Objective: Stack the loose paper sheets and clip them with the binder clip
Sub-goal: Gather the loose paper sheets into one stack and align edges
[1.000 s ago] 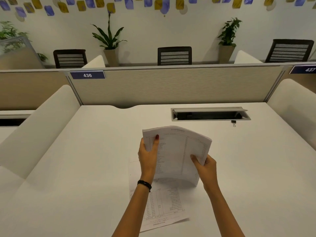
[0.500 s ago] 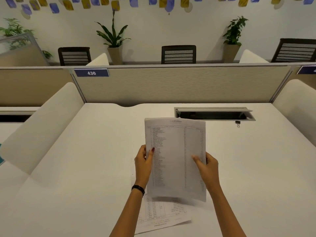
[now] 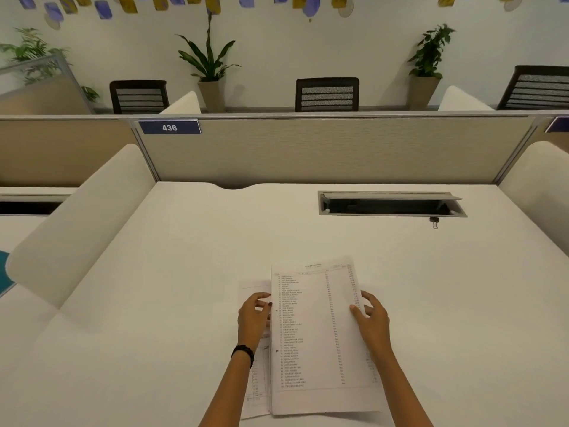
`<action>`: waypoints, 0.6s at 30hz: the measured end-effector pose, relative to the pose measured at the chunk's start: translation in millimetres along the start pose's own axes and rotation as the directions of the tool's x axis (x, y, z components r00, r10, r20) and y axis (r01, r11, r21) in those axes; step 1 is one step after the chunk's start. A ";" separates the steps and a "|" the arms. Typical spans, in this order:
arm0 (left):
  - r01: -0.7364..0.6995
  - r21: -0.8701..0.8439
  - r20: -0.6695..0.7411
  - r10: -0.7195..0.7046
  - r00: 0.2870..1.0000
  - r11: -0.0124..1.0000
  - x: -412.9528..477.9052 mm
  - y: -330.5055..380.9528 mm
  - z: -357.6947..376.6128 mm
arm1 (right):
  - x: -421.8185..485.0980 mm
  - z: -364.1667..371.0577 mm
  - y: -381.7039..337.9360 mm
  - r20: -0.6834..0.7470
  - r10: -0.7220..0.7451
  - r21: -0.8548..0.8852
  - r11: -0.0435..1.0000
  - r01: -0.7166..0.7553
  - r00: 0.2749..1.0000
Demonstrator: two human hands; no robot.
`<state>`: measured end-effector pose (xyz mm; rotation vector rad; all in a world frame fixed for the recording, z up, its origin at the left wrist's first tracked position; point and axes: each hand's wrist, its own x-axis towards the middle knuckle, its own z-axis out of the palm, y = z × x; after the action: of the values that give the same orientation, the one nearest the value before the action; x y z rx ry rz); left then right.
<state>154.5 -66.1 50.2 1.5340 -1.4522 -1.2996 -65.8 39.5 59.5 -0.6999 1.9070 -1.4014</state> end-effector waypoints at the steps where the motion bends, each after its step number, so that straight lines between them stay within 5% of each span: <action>1: 0.018 0.008 0.002 -0.018 1.000 1.000 0.1 -3.9 -0.7 | -0.2 0.1 4.6 -0.003 0.015 -0.003 1.000 -0.015 1.000; 5: 0.067 0.040 -0.033 -0.066 0.997 0.997 -2.1 -13.6 -5.0 | -0.1 -1.7 18.0 -0.013 0.060 -0.007 0.998 -0.060 0.998; 10: 0.032 0.265 -0.273 0.043 0.961 0.964 -3.0 -16.9 -10.0 | 2.6 -8.5 26.0 -0.046 0.104 0.029 0.994 -0.103 0.994; 18: 0.057 0.154 -0.182 -0.028 0.983 0.986 -1.7 -18.3 -11.9 | 3.3 -6.7 31.3 -0.049 0.148 0.042 0.988 -0.146 0.988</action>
<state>171.8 -63.3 37.2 1.7465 -1.4422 -1.0592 -74.1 49.9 30.2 -0.4984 1.9244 -1.3719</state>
